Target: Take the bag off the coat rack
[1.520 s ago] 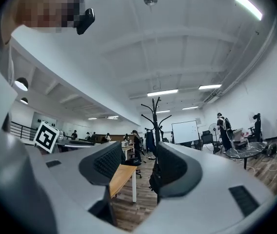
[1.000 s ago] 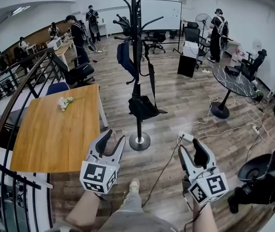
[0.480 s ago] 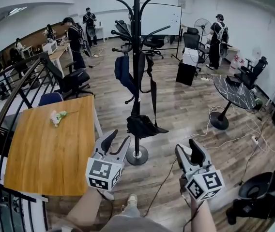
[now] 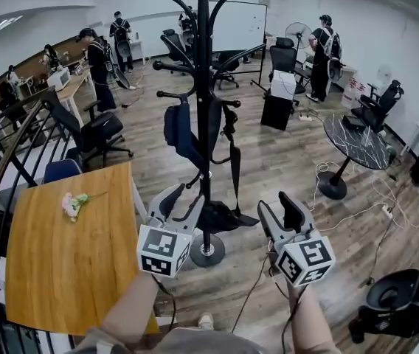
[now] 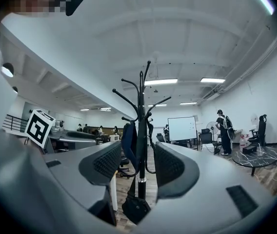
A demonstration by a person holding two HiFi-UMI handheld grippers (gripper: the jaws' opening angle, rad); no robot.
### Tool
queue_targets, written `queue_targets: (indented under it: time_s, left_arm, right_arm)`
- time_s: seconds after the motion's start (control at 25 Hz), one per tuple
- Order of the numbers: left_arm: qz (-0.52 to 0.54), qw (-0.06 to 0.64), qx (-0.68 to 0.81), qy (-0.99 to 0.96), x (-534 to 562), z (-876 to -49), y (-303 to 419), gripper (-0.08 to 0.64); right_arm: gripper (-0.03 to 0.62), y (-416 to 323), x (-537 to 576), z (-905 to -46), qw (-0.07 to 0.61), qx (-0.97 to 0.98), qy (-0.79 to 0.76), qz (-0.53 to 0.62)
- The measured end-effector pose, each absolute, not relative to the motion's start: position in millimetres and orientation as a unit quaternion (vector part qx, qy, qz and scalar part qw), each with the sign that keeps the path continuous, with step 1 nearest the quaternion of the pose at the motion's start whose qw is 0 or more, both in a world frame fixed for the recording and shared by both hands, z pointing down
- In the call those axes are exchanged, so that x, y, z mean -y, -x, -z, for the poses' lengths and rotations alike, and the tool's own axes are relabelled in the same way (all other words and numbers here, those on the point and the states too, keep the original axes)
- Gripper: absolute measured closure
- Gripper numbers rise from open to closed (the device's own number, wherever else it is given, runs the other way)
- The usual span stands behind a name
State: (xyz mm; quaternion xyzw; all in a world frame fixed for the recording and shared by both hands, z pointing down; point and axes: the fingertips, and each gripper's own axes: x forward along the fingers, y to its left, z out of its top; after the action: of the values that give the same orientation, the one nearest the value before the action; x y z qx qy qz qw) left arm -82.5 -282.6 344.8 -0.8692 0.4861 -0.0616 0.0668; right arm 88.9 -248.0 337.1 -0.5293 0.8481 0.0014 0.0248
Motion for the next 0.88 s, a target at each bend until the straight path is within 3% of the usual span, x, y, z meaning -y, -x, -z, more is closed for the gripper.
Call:
queue_targets:
  time_s: [0.88]
  left_arm:
    - [0.082, 0.029, -0.512, 0.854, 441, -389, 48, 0.36]
  right_arm:
    - [0.359, -60, 453, -397, -0.025, -0.89, 0.453, 0.029]
